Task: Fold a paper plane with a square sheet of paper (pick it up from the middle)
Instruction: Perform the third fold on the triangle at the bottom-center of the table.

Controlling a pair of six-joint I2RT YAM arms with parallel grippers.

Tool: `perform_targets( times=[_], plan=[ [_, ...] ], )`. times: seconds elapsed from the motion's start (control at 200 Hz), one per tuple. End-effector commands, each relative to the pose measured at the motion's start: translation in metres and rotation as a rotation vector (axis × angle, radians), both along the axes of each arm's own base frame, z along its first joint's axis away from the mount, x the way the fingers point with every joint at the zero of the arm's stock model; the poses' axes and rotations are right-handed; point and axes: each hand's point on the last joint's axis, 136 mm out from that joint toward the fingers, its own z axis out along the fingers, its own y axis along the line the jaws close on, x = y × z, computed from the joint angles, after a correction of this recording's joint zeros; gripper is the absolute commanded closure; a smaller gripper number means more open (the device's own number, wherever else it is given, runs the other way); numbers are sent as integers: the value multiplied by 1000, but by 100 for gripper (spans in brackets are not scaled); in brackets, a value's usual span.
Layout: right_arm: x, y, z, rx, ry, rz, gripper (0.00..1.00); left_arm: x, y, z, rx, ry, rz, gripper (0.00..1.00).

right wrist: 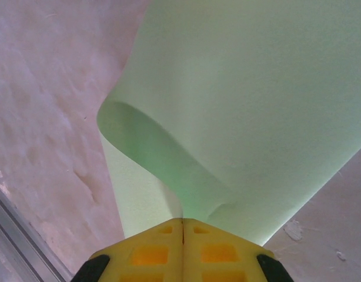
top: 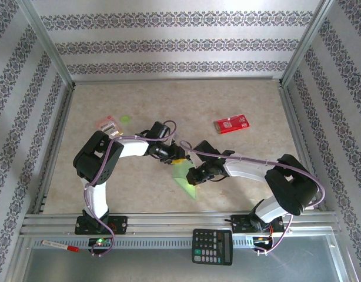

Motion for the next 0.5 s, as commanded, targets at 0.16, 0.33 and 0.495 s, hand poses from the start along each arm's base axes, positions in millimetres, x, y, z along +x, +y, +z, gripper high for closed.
perform_targets(
  times=[0.16,0.33,0.495],
  plan=[
    [6,3,-1,-3,12,13,96,-19,21,-39,122,96,10,69],
    [6,1,-6,-15,16,12,96,-19,21,-38,123,95,8,69],
    [2,-2,-9,-19,27,5,96,-20,21,-39,125,98,8,69]
  ],
)
